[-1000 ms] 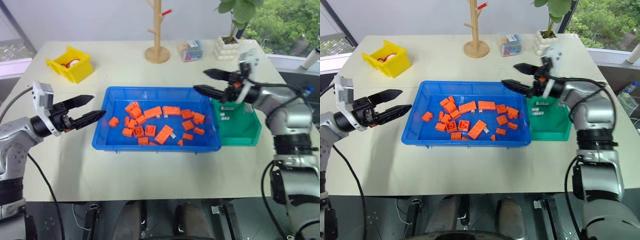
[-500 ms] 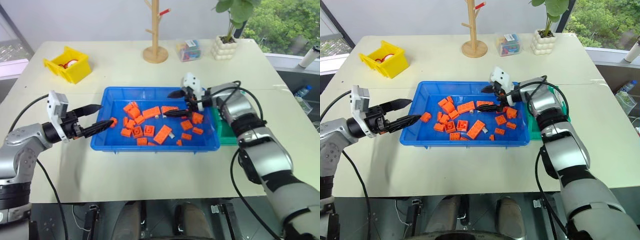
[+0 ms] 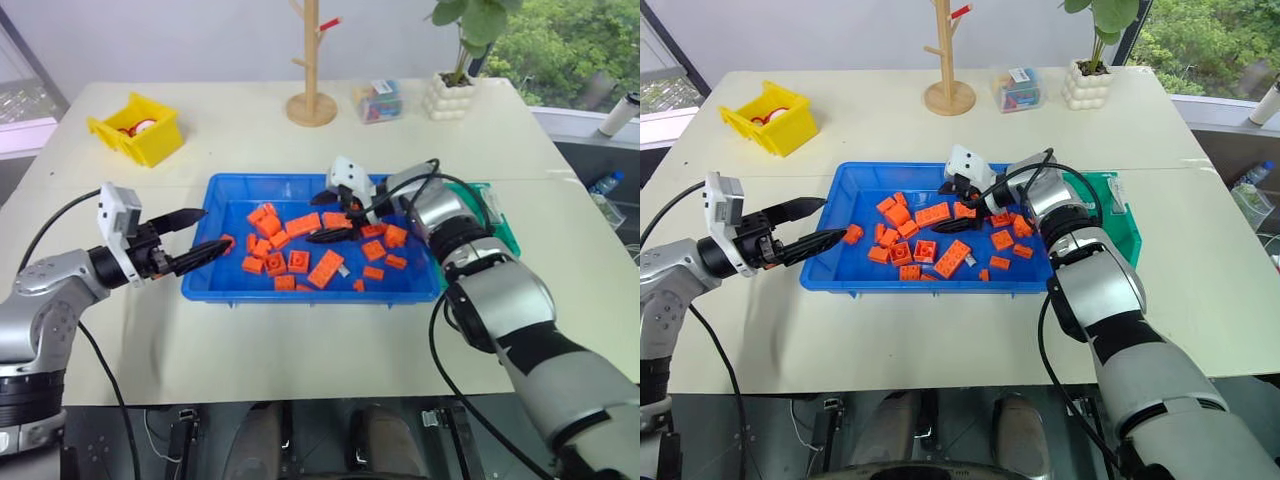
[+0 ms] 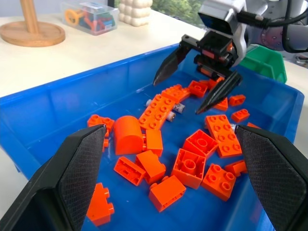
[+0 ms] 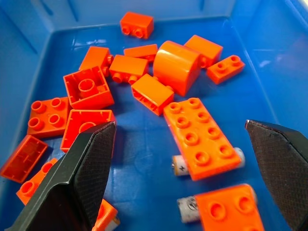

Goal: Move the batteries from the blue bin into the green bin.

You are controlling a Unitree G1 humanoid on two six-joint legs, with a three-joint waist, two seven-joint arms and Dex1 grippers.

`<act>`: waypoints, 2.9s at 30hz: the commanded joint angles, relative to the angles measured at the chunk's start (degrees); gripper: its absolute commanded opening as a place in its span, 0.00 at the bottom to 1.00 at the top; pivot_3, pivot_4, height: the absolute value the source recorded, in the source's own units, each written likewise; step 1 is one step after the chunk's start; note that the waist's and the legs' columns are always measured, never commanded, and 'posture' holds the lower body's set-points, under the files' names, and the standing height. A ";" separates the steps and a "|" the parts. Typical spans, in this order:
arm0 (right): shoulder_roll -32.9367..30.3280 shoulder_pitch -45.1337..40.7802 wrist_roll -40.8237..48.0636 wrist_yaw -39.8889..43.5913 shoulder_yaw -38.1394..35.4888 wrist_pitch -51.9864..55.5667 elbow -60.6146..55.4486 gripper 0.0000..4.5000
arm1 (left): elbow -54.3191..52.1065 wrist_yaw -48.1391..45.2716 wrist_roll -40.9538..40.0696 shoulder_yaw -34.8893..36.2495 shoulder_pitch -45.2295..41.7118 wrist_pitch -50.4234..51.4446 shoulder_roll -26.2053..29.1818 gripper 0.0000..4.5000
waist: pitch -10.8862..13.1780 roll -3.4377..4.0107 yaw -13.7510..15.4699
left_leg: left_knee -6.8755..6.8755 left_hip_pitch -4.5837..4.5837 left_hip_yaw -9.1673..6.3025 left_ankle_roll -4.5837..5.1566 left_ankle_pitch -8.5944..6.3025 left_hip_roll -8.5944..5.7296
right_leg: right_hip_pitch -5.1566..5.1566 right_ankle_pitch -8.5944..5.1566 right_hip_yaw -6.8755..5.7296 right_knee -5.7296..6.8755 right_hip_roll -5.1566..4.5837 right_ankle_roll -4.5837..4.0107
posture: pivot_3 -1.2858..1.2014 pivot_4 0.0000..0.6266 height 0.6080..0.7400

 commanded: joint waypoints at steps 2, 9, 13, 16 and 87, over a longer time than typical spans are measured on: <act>1.40 -3.05 -1.96 -1.64 -0.76 -2.02 1.48 0.98 | -2.28 0.93 -1.24 1.97 0.24 -0.62 -0.48 1.00 | 0.00 0.00 -0.06 | -0.01 0.00 0.00 0.00 0.00 0.00 | 0.00 0.00 0.00 0.00 0.00 0.00 | 0.52 0.24 1.00; 2.75 -3.77 -5.62 -5.27 -0.38 -3.10 3.94 0.98 | -3.28 2.17 -1.44 2.58 1.07 -0.68 -1.23 1.00 | 0.00 0.00 -0.29 | -0.02 0.00 -0.01 -0.01 0.00 0.00 | -0.01 0.00 0.00 0.01 0.00 0.00 | 0.52 0.24 1.00; 3.28 -4.26 -7.89 -9.01 -0.21 -2.79 5.11 0.98 | -3.62 2.71 -1.36 2.76 1.32 -0.83 -1.56 1.00 | 0.00 0.00 -0.55 | -0.02 0.00 -0.02 -0.02 0.01 0.00 | -0.01 0.00 0.00 0.01 0.00 0.00 | 0.52 0.24 1.00; 3.59 -4.66 -8.84 -9.68 -0.49 -2.11 5.64 0.98 | -4.06 3.01 -1.38 3.12 1.77 -0.88 -1.78 1.00 | 0.00 0.00 -0.92 | -0.03 0.00 -0.02 -0.02 0.01 0.00 | -0.01 0.00 0.00 0.01 0.00 0.00 | 0.52 0.24 1.00; 1.56 -1.03 -1.65 -4.38 -1.20 -0.92 -8.92 0.98 | -3.23 -1.74 -1.58 2.98 2.48 -1.22 2.92 1.00 | 0.00 0.00 -1.30 | -0.09 0.00 -0.09 -0.04 0.00 -0.05 | -0.02 0.00 -0.01 0.01 -0.02 -0.01 | 0.52 0.24 1.00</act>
